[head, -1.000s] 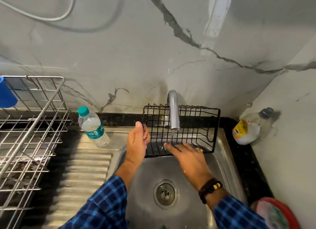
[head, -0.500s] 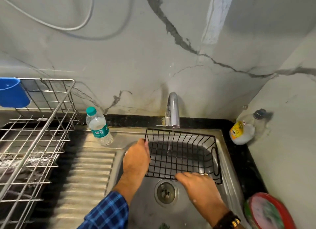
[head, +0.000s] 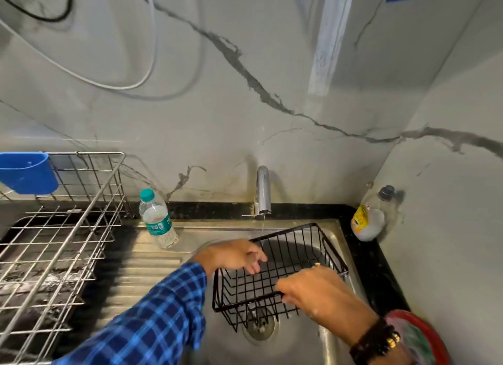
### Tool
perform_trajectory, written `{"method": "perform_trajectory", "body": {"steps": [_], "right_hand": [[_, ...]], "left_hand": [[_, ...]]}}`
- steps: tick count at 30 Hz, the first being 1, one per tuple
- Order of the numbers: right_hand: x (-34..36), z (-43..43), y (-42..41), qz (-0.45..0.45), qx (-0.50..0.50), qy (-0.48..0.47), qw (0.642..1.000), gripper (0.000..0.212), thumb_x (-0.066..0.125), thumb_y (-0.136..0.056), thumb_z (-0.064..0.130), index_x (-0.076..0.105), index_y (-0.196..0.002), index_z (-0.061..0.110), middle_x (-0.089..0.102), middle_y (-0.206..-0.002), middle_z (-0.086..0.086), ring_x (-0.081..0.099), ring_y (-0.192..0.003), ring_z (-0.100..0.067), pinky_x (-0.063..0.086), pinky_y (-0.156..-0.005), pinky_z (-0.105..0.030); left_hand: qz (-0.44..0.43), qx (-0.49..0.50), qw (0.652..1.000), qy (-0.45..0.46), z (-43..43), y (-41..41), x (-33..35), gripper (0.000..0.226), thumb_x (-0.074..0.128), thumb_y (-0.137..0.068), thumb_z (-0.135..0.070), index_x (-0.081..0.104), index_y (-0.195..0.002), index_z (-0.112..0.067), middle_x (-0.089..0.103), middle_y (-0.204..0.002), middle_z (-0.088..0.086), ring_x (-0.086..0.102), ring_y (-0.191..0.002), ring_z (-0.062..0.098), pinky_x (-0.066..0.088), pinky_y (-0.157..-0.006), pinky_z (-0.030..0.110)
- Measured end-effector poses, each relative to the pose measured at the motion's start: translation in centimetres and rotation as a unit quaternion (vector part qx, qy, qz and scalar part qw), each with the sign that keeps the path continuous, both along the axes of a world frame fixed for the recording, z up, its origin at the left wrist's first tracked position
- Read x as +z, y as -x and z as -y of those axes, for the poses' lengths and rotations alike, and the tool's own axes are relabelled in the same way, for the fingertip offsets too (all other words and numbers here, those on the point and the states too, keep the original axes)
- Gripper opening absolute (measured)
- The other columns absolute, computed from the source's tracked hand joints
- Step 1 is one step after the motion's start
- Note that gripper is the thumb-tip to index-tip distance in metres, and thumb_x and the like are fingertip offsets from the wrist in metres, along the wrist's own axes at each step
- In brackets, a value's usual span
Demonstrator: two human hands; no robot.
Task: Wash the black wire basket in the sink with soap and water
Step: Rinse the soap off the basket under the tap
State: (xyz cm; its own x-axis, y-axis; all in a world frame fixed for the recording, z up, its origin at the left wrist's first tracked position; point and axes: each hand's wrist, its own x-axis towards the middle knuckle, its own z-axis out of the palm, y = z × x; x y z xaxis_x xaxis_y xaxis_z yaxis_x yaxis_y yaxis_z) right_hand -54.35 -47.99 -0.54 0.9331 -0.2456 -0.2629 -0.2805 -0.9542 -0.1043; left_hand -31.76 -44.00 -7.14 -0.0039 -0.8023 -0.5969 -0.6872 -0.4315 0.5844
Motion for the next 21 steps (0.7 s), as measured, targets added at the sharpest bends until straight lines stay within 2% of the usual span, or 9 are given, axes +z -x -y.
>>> {"method": "perform_trajectory", "body": {"steps": [2,4,5,7,9,11,14,17,21], "right_hand": [[0.4,0.0,0.6,-0.004,-0.004,-0.030,1.000,0.016,0.047,-0.103,0.037,0.058,-0.111,0.028,0.068,-0.101,0.005,0.064,-0.094,-0.015,0.047,-0.088,-0.032],[0.4,0.3,1.5,-0.001,-0.028,-0.087,0.996,0.017,0.048,-0.102,0.041,0.058,-0.111,0.030,0.068,-0.098,0.009,0.063,-0.092,-0.008,0.050,-0.091,-0.030],[0.5,0.5,2.0,0.003,-0.037,-0.113,0.993,0.017,0.049,-0.101,0.043,0.057,-0.108,0.030,0.068,-0.094,0.010,0.062,-0.089,-0.004,0.051,-0.090,-0.031],[0.9,0.4,2.3,0.009,-0.037,-0.138,0.990,0.013,0.050,-0.100,0.044,0.053,-0.098,0.031,0.064,-0.085,0.013,0.058,-0.081,0.001,0.048,-0.081,-0.026],[1.4,-0.1,2.0,0.011,-0.015,-0.132,0.991,0.010,0.051,-0.101,0.041,0.055,-0.100,0.032,0.065,-0.088,0.011,0.059,-0.083,-0.002,0.047,-0.079,-0.027],[1.7,-0.4,1.4,0.010,0.001,-0.099,0.995,0.015,0.050,-0.102,0.039,0.058,-0.110,0.029,0.068,-0.099,0.007,0.062,-0.094,-0.012,0.049,-0.087,-0.034],[1.2,0.0,1.6,0.005,-0.034,-0.107,0.994,0.018,0.049,-0.102,0.040,0.059,-0.114,0.031,0.068,-0.103,0.010,0.062,-0.096,-0.007,0.049,-0.096,-0.034],[0.5,0.9,2.2,0.007,-0.048,-0.108,0.993,0.018,0.047,-0.103,0.041,0.059,-0.110,0.031,0.067,-0.100,0.010,0.062,-0.094,-0.005,0.049,-0.095,-0.031],[-0.7,2.5,1.9,0.012,-0.045,-0.065,0.997,0.020,0.048,-0.102,0.044,0.062,-0.107,0.031,0.068,-0.099,0.009,0.063,-0.095,-0.008,0.044,-0.097,-0.030]], "left_hand": [[-0.108,0.043,0.993,-0.003,0.1,-0.8,0.3,0.034,0.038,-0.107,-0.031,0.057,-0.135,-0.022,0.068,-0.129,-0.001,0.069,-0.112,0.012,0.051,-0.102,0.037],[-0.188,0.140,0.969,0.084,0.1,-1.0,0.1,0.030,0.043,-0.106,-0.034,0.060,-0.130,-0.028,0.071,-0.123,-0.005,0.072,-0.105,0.011,0.056,-0.092,0.033],[-0.182,0.197,0.950,0.161,0.2,-0.8,-0.1,0.027,0.049,-0.103,-0.037,0.061,-0.127,-0.033,0.073,-0.117,-0.009,0.072,-0.100,0.008,0.058,-0.089,0.033],[-0.043,0.217,0.939,0.263,0.6,-0.9,-0.6,0.027,0.058,-0.096,-0.047,0.062,-0.122,-0.043,0.072,-0.109,-0.017,0.068,-0.095,0.003,0.057,-0.090,0.034],[0.088,0.078,0.966,0.229,1.1,-0.3,-0.9,0.030,0.053,-0.094,-0.057,0.065,-0.117,-0.042,0.069,-0.110,-0.017,0.063,-0.098,0.003,0.053,-0.094,0.034],[0.098,-0.004,0.982,0.162,1.4,0.7,-0.8,0.034,0.045,-0.100,-0.053,0.069,-0.111,-0.031,0.073,-0.104,-0.010,0.067,-0.092,0.005,0.054,-0.094,0.035],[0.109,-0.059,0.978,0.170,1.4,1.0,-0.6,0.039,0.039,-0.104,-0.043,0.059,-0.127,-0.019,0.072,-0.109,-0.002,0.068,-0.089,0.008,0.055,-0.090,0.029],[0.084,-0.049,0.986,0.136,0.5,-0.1,-1.2,0.032,0.037,-0.106,-0.039,0.057,-0.127,-0.025,0.071,-0.110,-0.004,0.068,-0.090,0.007,0.053,-0.083,0.025],[0.004,0.060,0.995,0.079,-0.7,-2.4,-2.7,0.026,0.037,-0.107,-0.035,0.063,-0.104,-0.032,0.075,-0.094,-0.006,0.072,-0.078,0.006,0.062,-0.075,0.035]]}}
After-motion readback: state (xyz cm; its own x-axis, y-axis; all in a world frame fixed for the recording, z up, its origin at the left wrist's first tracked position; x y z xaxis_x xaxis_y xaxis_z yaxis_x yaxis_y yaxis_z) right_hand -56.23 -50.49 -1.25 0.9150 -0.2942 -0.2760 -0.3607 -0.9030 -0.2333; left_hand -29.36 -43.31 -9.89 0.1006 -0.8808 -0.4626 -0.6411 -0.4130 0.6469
